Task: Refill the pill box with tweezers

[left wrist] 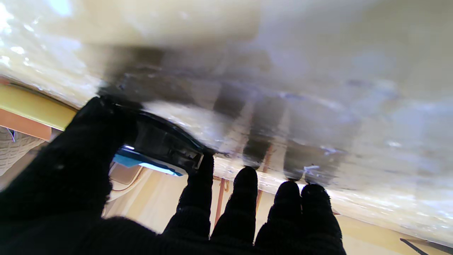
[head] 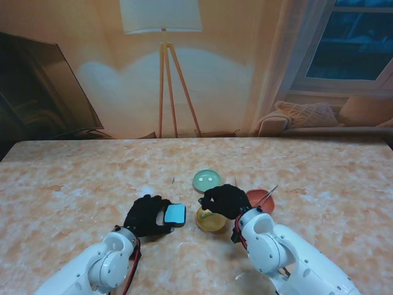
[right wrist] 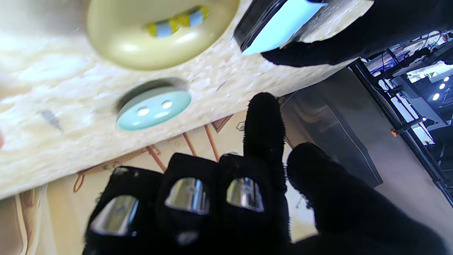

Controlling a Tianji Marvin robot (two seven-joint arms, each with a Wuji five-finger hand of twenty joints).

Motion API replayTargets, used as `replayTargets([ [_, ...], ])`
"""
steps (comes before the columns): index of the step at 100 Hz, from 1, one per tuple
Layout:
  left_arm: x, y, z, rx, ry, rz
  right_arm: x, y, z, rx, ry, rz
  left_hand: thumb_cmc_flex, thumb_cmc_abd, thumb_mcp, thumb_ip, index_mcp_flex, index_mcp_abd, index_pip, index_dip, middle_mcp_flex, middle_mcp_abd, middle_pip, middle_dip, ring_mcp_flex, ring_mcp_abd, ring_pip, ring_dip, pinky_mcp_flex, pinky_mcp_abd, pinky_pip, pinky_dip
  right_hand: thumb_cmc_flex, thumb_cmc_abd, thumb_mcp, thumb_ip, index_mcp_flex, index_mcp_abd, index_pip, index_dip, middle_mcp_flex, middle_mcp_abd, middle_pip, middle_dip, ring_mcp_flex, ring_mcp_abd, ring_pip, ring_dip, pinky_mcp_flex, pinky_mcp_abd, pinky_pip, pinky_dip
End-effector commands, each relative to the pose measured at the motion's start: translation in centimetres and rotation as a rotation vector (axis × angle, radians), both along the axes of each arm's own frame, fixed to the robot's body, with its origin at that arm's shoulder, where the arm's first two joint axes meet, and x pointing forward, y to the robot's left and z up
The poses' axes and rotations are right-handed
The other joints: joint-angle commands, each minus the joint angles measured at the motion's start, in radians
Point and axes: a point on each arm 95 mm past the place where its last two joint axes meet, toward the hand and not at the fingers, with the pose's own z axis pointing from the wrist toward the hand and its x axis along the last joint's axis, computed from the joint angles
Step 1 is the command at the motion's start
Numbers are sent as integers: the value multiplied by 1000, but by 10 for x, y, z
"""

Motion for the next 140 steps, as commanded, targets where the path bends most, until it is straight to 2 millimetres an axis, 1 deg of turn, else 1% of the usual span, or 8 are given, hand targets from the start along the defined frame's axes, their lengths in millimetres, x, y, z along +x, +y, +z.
replayTargets([
  [1,-11,0,-15,9,56,-7,-3,14,-9,4,39,18,38,25,30,8,66,-90,202,39,51,-25,50,36,19,-25,17,17,37,-41,96,55,-18,-28,23,10,13,25,21,-12,61,68,77,8,63,-122,98,6,58,-142,283,-12],
  [15,-11,1,-15,9,59,-7,-2,28,-22,9,82,17,38,26,27,8,66,-90,205,38,54,-26,51,37,18,-26,17,16,34,-40,99,56,-20,-37,31,6,0,19,25,-29,59,72,77,2,62,-122,100,9,59,-141,286,-16],
  [17,-11,1,-15,9,59,-7,-1,30,-24,9,86,16,38,26,26,8,67,-89,206,38,54,-26,51,37,19,-25,17,16,34,-39,99,56,-23,-41,42,2,-5,19,42,-52,61,71,79,-7,62,-121,100,11,59,-141,288,-21],
  [21,-11,1,-15,8,61,-6,0,33,-27,8,99,13,40,27,26,9,69,-90,208,38,52,-26,50,37,17,-25,16,16,33,-40,99,56,-25,-38,44,0,-7,19,47,-60,61,71,81,-10,62,-119,100,12,60,-141,289,-22],
  [44,-12,3,-15,9,65,-2,5,45,-43,-9,165,0,41,28,21,9,70,-89,213,38,54,-29,52,38,15,-26,15,15,31,-38,97,55,-22,-49,51,2,-13,18,51,-65,66,81,86,-13,62,-120,108,19,69,-142,296,-22],
  [80,-13,4,-16,1,65,8,14,57,-58,-53,219,-7,53,24,28,11,80,-85,220,37,52,-28,52,39,13,-27,14,14,30,-35,97,54,-26,-46,57,1,-21,16,51,-71,71,80,91,-19,62,-123,112,32,76,-144,302,-21],
  [99,-15,5,-17,-3,65,17,20,62,-61,-66,226,-9,56,22,30,12,88,-83,227,38,50,-28,53,40,10,-28,14,13,29,-35,95,53,-28,-43,55,1,-25,15,51,-70,68,78,92,-21,62,-125,108,34,75,-144,302,-22],
  [140,-17,9,-18,-4,72,26,25,72,-52,-75,225,-3,58,23,30,13,102,-81,237,38,51,-31,55,41,8,-28,11,12,28,-32,92,51,-31,-34,49,2,-26,11,52,-67,68,72,95,-25,63,-131,106,37,72,-150,300,-22],
])
